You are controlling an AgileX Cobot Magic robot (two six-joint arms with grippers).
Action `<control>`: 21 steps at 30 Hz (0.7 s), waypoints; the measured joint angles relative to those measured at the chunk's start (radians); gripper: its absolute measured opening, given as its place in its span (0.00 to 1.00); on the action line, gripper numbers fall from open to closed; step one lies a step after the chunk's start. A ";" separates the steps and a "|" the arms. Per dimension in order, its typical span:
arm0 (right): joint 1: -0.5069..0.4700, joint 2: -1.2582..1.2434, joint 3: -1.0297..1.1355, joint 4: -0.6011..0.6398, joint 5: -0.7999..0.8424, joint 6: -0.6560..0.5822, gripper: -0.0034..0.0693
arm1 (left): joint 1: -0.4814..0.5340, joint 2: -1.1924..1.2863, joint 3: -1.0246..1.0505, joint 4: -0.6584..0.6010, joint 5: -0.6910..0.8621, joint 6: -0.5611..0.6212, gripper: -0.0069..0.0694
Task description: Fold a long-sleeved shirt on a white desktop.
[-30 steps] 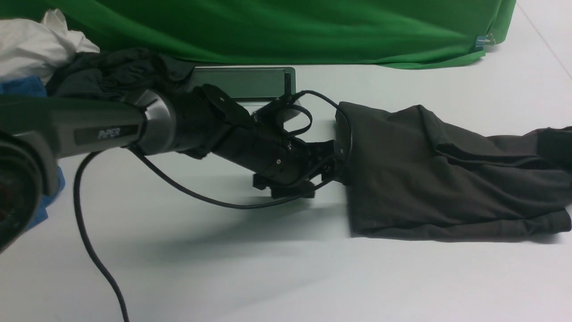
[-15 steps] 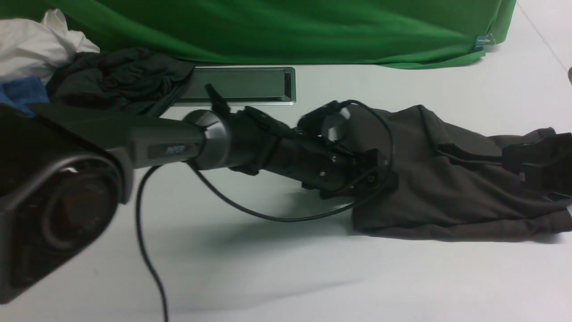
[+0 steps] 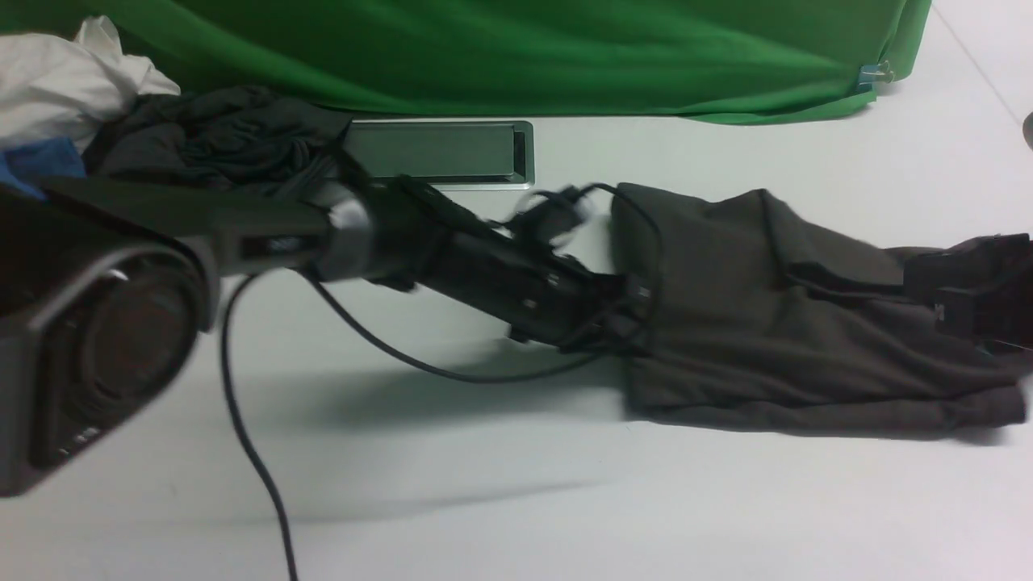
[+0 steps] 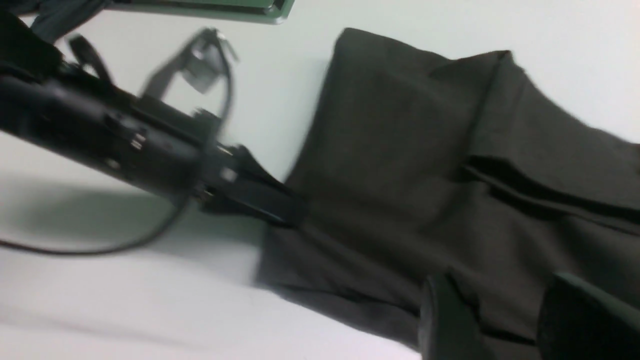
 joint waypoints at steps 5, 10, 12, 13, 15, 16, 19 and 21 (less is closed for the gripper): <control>0.000 0.000 -0.064 0.000 0.064 0.000 0.39 | 0.089 -0.099 0.060 0.142 0.043 -0.032 0.16; 0.000 0.017 -0.157 0.000 0.126 0.000 0.39 | 0.171 -0.253 0.221 0.203 0.008 -0.034 0.16; 0.000 0.035 -0.184 0.001 0.142 0.000 0.39 | 0.217 -0.312 0.306 0.218 -0.016 -0.034 0.16; 0.000 0.045 -0.194 0.003 0.148 -0.001 0.39 | 0.234 -0.332 0.331 0.225 -0.024 -0.034 0.16; 0.000 0.081 -0.209 0.028 0.155 -0.022 0.39 | 0.276 -0.375 0.378 0.248 -0.043 -0.032 0.16; 0.000 0.084 -0.209 0.033 0.155 -0.029 0.39 | 0.279 -0.375 0.381 0.250 -0.043 -0.032 0.16; 0.001 0.159 -0.215 0.116 0.147 -0.107 0.39 | 0.321 -0.403 0.399 0.276 -0.049 -0.030 0.16; 0.026 0.247 -0.217 0.163 0.108 -0.169 0.39 | 0.332 -0.409 0.400 0.291 -0.047 -0.038 0.16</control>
